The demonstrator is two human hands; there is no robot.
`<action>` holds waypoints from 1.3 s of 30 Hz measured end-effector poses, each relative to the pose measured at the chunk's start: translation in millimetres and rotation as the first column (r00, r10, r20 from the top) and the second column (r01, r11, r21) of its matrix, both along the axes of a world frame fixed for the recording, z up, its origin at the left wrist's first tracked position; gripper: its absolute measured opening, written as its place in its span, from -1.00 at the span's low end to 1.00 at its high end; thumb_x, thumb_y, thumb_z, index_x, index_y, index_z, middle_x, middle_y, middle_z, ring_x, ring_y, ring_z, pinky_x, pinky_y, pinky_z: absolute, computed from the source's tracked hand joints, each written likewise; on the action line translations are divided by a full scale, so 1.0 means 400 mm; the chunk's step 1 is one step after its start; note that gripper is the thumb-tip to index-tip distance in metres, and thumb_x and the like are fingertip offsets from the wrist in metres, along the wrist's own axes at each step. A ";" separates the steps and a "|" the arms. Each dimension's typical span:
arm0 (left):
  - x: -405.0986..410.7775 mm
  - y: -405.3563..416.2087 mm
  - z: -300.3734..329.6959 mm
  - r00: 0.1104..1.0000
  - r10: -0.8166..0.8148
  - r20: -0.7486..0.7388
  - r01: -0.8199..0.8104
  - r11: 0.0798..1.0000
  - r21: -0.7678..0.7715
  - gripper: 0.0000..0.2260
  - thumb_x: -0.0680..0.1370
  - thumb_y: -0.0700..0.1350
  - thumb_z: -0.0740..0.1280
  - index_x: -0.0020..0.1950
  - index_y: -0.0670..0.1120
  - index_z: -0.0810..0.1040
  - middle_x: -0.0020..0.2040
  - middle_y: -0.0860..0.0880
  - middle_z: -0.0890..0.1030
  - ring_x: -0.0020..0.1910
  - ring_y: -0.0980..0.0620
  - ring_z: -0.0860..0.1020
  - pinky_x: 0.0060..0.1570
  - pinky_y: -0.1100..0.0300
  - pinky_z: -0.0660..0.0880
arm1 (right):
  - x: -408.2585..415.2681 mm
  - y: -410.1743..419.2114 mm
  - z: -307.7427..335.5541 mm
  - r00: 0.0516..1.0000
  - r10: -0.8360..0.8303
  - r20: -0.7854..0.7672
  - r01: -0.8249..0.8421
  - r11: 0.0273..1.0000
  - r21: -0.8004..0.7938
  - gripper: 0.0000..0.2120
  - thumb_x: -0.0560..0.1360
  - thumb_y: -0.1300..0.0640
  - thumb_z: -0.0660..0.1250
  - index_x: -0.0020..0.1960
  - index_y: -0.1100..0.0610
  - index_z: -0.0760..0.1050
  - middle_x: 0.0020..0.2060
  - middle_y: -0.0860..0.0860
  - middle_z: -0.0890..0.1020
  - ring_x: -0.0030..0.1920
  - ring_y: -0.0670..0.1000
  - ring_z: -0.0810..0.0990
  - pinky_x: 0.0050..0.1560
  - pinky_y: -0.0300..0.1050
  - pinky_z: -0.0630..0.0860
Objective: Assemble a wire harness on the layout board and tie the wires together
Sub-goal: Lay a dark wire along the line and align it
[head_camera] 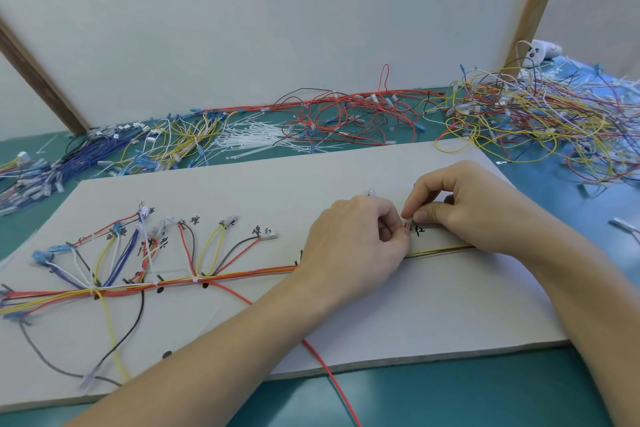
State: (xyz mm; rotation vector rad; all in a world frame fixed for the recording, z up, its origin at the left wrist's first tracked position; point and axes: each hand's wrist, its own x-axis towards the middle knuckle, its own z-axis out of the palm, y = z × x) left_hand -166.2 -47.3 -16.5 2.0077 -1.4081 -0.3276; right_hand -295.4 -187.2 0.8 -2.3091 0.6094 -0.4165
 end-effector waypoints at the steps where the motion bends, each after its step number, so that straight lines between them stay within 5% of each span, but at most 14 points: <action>1: 0.001 -0.001 0.001 1.000 -0.002 -0.004 0.002 1.000 0.001 -0.86 0.53 -0.02 0.39 -0.22 0.01 0.63 -0.36 0.10 0.61 -0.27 0.04 0.59 -0.21 0.08 0.55 | 0.000 0.001 0.001 1.000 -0.004 -0.004 0.004 1.000 -0.002 -0.63 0.47 0.39 0.49 -0.27 -0.08 0.69 -0.33 -0.15 0.70 -0.40 -0.29 0.55 -0.28 -0.50 0.39; 10: 0.005 0.008 -0.007 0.995 -0.007 -0.095 -0.008 0.988 -0.157 -0.95 0.47 -0.05 0.51 -0.10 0.07 0.72 -0.28 0.13 0.69 -0.36 0.19 0.54 -0.24 0.22 0.53 | -0.001 0.006 0.007 0.999 0.006 -0.037 -0.007 0.999 -0.038 -0.58 0.48 0.41 0.46 -0.28 -0.13 0.65 -0.32 -0.22 0.68 -0.36 -0.29 0.57 -0.29 -0.49 0.41; 16: -0.003 0.007 -0.004 1.000 0.014 -0.012 -0.016 0.987 -0.157 -0.95 0.48 -0.01 0.51 -0.08 0.12 0.75 -0.38 0.14 0.61 -0.36 0.11 0.49 -0.19 0.11 0.56 | -0.001 -0.002 0.000 1.000 0.019 -0.003 -0.019 0.999 -0.037 -0.55 0.47 0.40 0.47 -0.30 -0.15 0.65 -0.32 -0.22 0.68 -0.38 -0.27 0.58 -0.30 -0.50 0.40; 22: -0.003 0.004 -0.001 1.000 -0.006 0.019 0.008 0.991 -0.131 -0.93 0.51 -0.03 0.48 -0.07 0.10 0.77 -0.25 0.08 0.72 -0.28 0.01 0.58 -0.12 0.05 0.58 | -0.007 -0.011 -0.004 0.999 0.044 0.015 -0.045 0.999 0.014 -0.60 0.49 0.34 0.50 -0.26 -0.18 0.70 -0.31 -0.18 0.69 -0.41 -0.24 0.55 -0.32 -0.46 0.42; 30: 0.000 0.004 -0.008 0.998 -0.017 -0.053 0.008 0.985 -0.171 -0.92 0.49 -0.10 0.48 -0.11 0.05 0.77 -0.32 0.11 0.69 -0.37 0.17 0.59 -0.25 0.23 0.52 | -0.018 -0.022 -0.004 0.995 0.101 0.013 -0.102 0.986 0.134 -0.77 0.54 0.25 0.48 -0.12 -0.08 0.74 -0.25 -0.10 0.71 -0.39 -0.25 0.54 -0.30 -0.45 0.42; 39: 0.007 -0.003 -0.010 0.993 -0.042 -0.108 0.025 0.988 -0.153 -0.92 0.49 -0.14 0.47 -0.13 0.01 0.77 -0.33 0.12 0.69 -0.37 0.18 0.60 -0.29 0.30 0.50 | -0.004 -0.018 -0.008 0.998 0.059 -0.010 -0.058 0.996 0.062 -0.71 0.53 0.29 0.47 -0.20 -0.10 0.70 -0.31 -0.14 0.68 -0.37 -0.23 0.51 -0.29 -0.40 0.45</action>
